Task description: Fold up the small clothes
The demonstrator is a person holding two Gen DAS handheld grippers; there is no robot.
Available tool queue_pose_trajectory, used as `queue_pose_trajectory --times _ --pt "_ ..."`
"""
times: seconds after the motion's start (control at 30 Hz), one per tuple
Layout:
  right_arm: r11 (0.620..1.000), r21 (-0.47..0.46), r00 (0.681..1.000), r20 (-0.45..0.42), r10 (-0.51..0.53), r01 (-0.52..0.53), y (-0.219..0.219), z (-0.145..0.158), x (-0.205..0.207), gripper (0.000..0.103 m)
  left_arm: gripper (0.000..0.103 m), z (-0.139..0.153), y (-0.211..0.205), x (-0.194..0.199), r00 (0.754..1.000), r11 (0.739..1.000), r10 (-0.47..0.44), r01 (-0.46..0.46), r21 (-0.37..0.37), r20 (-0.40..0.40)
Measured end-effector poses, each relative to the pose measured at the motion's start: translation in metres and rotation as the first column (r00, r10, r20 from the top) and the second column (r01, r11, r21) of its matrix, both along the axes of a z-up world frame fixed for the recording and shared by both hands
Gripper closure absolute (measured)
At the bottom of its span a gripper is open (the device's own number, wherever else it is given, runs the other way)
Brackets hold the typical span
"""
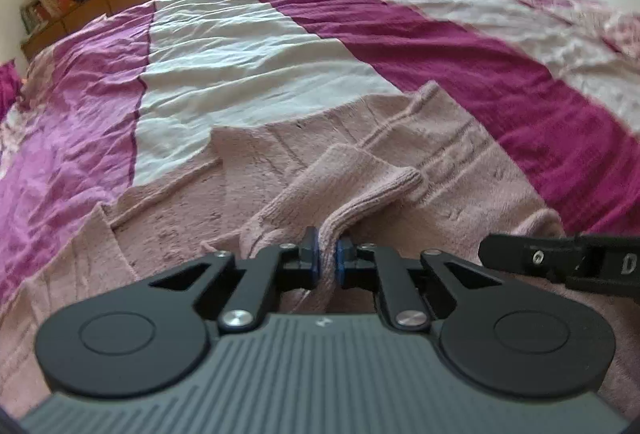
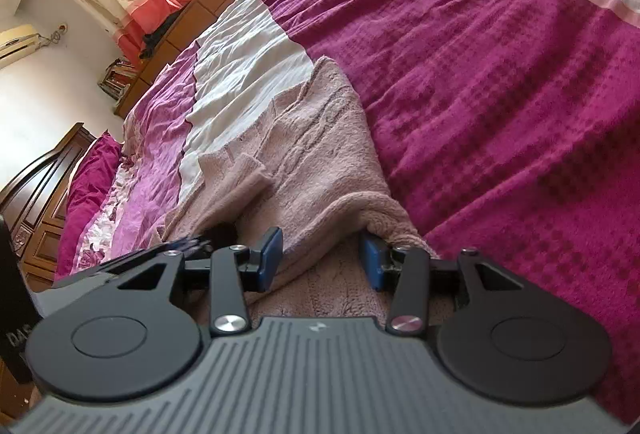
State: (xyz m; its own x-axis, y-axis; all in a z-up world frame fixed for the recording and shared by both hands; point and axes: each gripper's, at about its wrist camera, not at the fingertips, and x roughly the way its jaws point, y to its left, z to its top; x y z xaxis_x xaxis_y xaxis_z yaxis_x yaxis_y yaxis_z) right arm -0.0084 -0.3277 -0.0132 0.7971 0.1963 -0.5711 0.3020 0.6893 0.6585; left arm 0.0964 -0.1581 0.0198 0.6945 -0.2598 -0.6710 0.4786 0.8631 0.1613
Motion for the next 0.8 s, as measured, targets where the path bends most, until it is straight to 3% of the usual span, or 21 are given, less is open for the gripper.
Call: queue_pose_trajectory --times 0.47,0.6,0.8 --pt "0.999 -0.044 1.0 0.004 0.021 -0.021 0.004 0.001 0.001 0.053 0.094 0.046 0.078 -0.02 0.978 0.962 0.206 -0.198 -0.186 0.024" --pt "0.997 -0.072 0.999 0.003 0.034 -0.033 0.008 0.003 0.002 0.053 0.094 0.051 0.098 -0.031 0.965 0.951 0.257 -0.244 -0.189 0.046" --pt "0.995 -0.096 0.999 0.004 0.041 -0.041 0.01 0.003 0.004 0.053 0.094 0.043 0.135 -0.036 0.924 0.91 0.382 -0.38 -0.166 -0.022"
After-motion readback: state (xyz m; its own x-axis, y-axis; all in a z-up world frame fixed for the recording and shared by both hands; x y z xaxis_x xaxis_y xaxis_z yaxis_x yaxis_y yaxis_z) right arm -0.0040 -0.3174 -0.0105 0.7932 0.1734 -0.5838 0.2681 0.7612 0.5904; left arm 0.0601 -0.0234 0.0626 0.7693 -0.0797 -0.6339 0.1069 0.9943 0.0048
